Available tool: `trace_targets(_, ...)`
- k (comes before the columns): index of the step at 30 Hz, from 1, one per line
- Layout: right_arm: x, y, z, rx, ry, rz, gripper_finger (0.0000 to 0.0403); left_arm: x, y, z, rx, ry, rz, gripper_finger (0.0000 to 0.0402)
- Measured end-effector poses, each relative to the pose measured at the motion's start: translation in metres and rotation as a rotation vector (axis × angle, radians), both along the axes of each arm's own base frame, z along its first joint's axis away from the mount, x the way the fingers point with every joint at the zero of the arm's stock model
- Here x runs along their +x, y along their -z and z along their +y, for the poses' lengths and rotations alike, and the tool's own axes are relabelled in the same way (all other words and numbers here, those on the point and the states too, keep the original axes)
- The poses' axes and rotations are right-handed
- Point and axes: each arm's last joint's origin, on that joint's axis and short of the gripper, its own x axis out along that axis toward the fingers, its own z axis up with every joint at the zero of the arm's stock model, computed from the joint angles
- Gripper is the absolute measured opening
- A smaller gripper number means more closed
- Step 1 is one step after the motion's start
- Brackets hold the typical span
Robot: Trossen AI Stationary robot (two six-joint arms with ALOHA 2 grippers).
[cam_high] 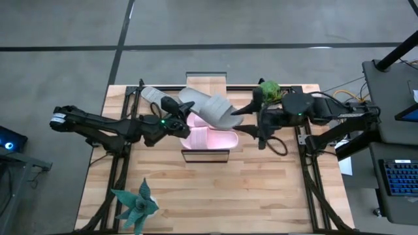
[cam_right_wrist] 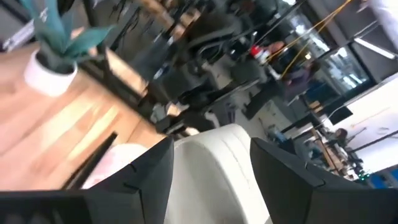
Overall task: Pick and place slides into the shelf
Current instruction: Put the bottom gray slipper on the shelf
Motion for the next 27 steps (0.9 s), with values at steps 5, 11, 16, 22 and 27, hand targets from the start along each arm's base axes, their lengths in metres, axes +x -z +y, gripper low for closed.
trace_targets(5,0.026,0.007,0.001,-0.147,0.103,0.125,0.0203,0.005,-0.001,-0.001,-0.002,0.001,-0.001,0.0032)
trace_targets(11,0.052,0.01,0.002,-0.271,0.187,0.219,0.0195,0.005,0.0,-0.001,-0.007,0.002,0.004,0.0032)
trace_targets(16,0.062,0.006,0.003,-0.322,0.204,0.278,0.0177,0.004,-0.001,-0.001,-0.018,0.008,-0.013,0.0031)
trace_targets(22,0.07,0.001,0.002,-0.353,0.24,0.317,0.0137,0.004,-0.001,-0.001,-0.02,0.005,-0.016,0.0031)
trace_targets(27,0.075,0.002,0.002,-0.383,0.23,0.362,0.0069,0.004,0.0,-0.001,-0.02,0.011,-0.012,0.0031)
